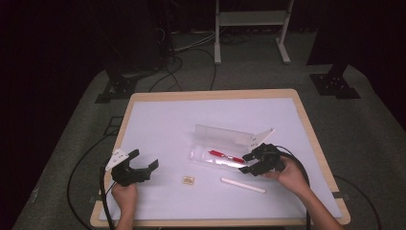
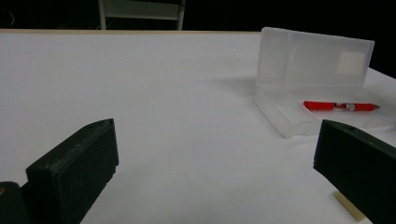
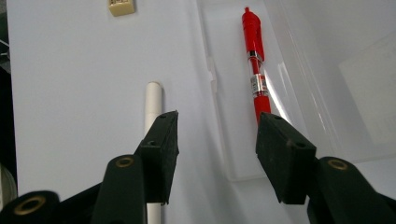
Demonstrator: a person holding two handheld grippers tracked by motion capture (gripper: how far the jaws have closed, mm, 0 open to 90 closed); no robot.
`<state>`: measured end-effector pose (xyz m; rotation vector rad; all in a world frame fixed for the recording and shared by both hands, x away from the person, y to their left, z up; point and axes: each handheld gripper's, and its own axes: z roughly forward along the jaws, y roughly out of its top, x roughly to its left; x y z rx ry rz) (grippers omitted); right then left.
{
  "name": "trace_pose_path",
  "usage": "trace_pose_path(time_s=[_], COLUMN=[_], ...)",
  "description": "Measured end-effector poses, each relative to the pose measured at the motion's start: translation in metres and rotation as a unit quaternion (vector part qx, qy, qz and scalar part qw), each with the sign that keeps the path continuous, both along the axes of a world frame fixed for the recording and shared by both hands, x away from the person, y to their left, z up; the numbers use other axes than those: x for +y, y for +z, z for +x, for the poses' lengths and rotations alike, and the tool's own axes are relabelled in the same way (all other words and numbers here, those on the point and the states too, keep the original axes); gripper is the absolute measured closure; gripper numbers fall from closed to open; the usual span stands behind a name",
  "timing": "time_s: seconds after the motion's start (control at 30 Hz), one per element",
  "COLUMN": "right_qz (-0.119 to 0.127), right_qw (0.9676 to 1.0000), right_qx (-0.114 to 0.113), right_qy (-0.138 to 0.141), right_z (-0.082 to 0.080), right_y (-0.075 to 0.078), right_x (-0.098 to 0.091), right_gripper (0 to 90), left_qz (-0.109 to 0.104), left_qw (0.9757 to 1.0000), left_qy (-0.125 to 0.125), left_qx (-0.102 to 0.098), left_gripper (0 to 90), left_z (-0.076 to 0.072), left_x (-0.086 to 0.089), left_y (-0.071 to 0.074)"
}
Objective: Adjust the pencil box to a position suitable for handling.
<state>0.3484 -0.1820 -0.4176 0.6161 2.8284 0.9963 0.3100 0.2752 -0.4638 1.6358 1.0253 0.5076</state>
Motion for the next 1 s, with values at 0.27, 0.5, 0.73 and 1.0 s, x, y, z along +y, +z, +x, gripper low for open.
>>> trace_pose_path(time_s=[0.27, 0.5, 0.73, 1.0], right_qz=[0.003, 0.007, 0.008, 0.008], right_qw=[1.0, 1.0, 0.9999, 0.9999], right_qx=[-0.002, 0.005, 0.006, 0.007], right_qy=[0.005, 0.002, 0.006, 0.009], right_z=[-0.006, -0.014, -0.019, -0.025], right_y=[-0.001, -0.005, -0.008, -0.01], right_x=[-0.001, 0.0, -0.001, -0.002], right_gripper=[44.0, 41.1, 41.6, 42.5], left_qz=[0.0, 0.0, 0.0, 0.002], left_qw=[1.0, 1.0, 1.0, 1.0], left_qy=[0.0, 0.0, 0.0, 0.0], left_qx=[0.0, 0.0, -0.001, 0.0], left_gripper=[0.0, 0.0, 0.0, 0.0], left_z=[0.0, 0.0, 0.0, 0.0], left_x=[0.0, 0.0, 0.0, 0.0], left_y=[0.0, 0.0, 0.0, 0.0])
